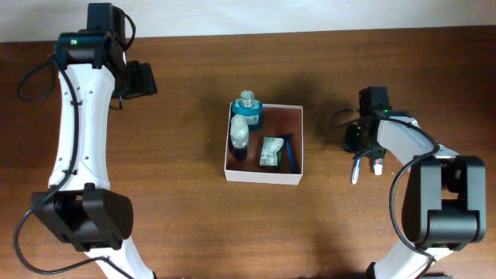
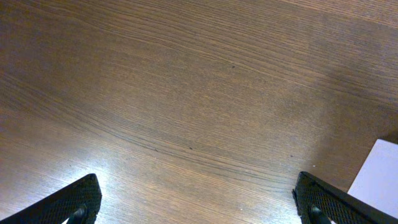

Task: Pack container
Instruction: 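Lower the right gripper and grasp the blue toothbrush handle, then lift the toothbrush and lower it into the box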

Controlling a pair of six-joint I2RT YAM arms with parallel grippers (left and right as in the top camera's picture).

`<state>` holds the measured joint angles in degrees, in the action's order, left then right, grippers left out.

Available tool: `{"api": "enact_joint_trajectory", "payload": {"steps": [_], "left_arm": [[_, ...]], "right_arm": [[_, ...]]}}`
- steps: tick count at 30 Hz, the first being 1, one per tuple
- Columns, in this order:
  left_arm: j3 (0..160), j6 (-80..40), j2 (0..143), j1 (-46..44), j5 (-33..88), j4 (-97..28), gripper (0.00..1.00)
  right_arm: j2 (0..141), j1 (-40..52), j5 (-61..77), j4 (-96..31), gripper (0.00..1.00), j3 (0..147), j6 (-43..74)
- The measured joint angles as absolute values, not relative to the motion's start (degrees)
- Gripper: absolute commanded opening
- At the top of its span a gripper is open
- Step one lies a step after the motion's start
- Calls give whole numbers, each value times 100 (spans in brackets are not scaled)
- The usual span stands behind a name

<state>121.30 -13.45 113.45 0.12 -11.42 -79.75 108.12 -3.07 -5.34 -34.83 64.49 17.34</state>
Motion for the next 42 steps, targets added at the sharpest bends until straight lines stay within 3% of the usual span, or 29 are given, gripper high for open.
{"api": "enact_joint_trajectory", "payload": {"steps": [1, 4, 13, 24, 42], "left_arm": [[12130, -1345, 11345, 12, -1140, -7975, 99], [12130, -1345, 11345, 12, -1140, -7975, 99], [12130, -1345, 11345, 12, -1140, -7975, 99], [12130, -1345, 11345, 12, -1140, -7975, 99], [12130, -1345, 11345, 12, -1140, -7972, 99]], "right_arm": [[10812, -307, -508, -3461, 11, 6447, 1728], [10809, -305, -489, -3437, 4, 6442, 1708], [10809, -307, -491, -3509, 4, 6455, 1667], [10851, -183, -489, -5015, 4, 7393, 1653], [10794, 1474, -464, -6226, 4, 9292, 1658]]}}
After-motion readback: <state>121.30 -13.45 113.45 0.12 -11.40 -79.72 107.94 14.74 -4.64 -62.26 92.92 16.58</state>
